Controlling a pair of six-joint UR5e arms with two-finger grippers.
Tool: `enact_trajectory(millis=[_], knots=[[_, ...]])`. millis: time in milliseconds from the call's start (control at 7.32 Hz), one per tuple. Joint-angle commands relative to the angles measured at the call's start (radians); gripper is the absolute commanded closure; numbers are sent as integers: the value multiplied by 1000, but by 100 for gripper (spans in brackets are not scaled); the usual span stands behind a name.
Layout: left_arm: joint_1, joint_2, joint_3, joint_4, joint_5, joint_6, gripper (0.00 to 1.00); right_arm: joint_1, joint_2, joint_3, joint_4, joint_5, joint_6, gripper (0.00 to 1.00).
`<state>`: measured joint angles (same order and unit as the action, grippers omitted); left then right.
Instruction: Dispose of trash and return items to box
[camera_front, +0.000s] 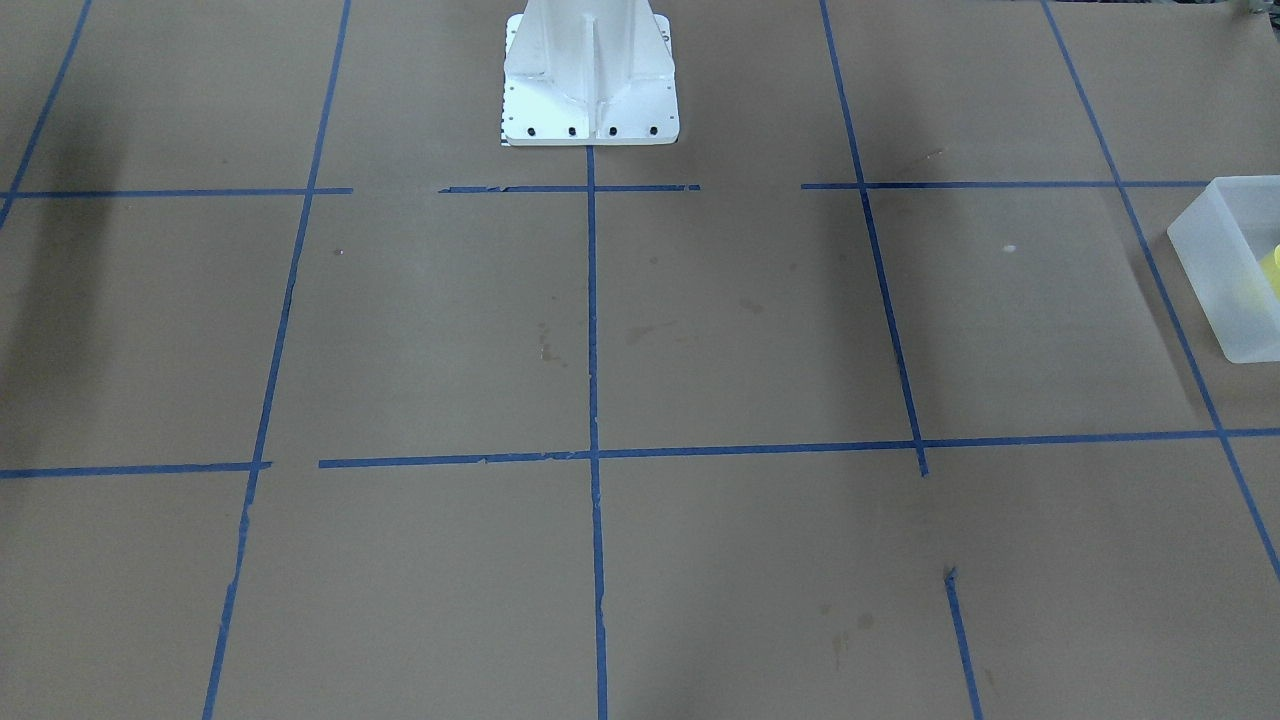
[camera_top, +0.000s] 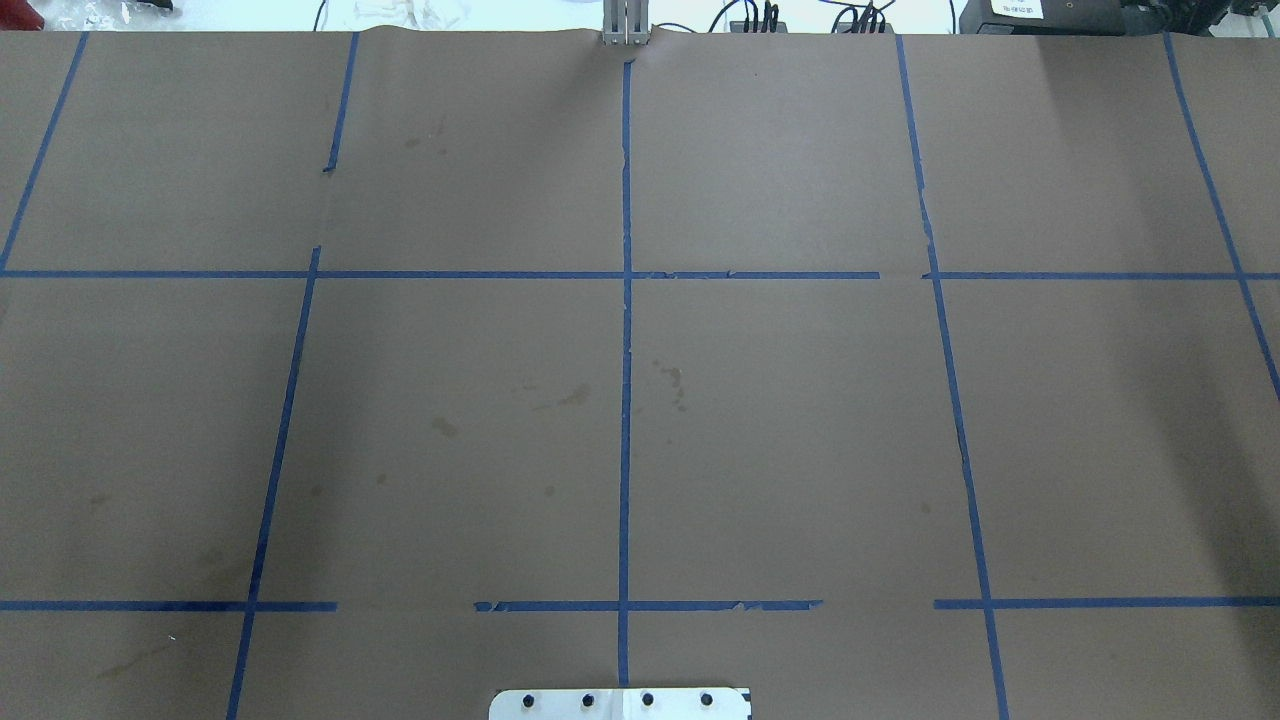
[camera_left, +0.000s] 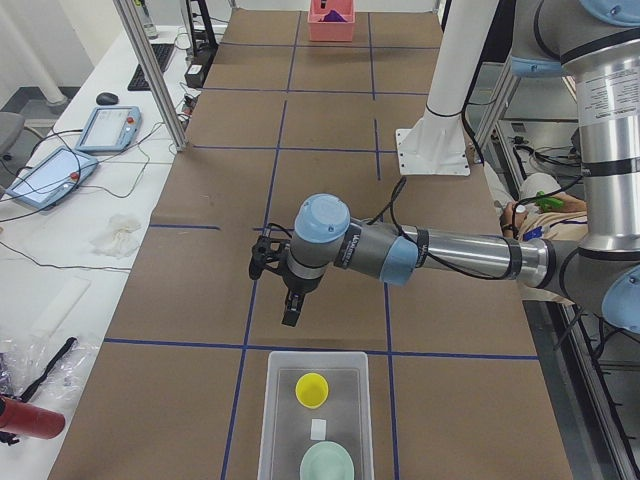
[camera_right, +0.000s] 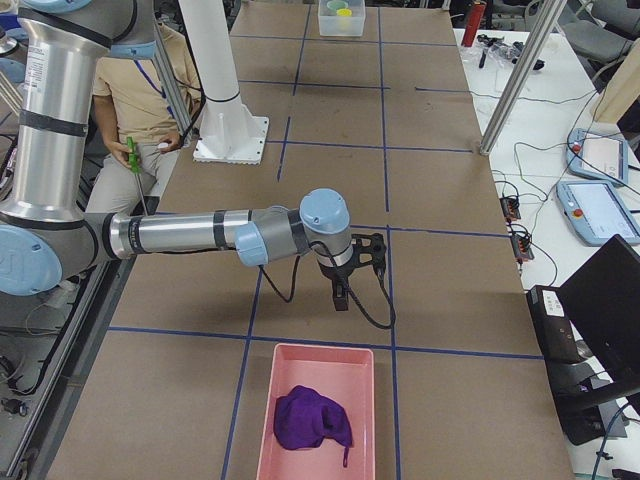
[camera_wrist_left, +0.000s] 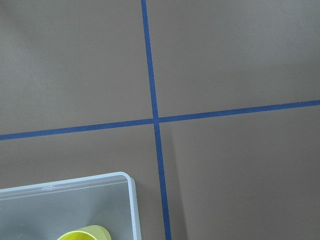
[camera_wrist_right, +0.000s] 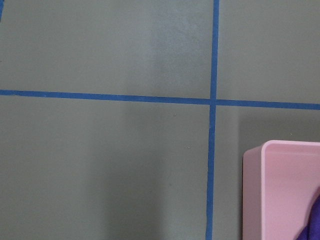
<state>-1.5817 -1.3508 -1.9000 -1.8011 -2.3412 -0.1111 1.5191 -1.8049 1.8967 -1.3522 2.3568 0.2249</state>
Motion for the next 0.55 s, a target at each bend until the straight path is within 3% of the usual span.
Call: enact_trajectory(millis=[0, 273, 410], knots=[[5, 22, -25, -7, 3, 1, 0, 27, -43, 33, -2, 21, -1, 0], [-1, 22, -10, -61, 5, 1, 0, 54, -89, 56, 4, 123, -10, 0], [3, 12, 4, -70, 6, 1, 0, 78, -76, 58, 2, 110, -15, 0]])
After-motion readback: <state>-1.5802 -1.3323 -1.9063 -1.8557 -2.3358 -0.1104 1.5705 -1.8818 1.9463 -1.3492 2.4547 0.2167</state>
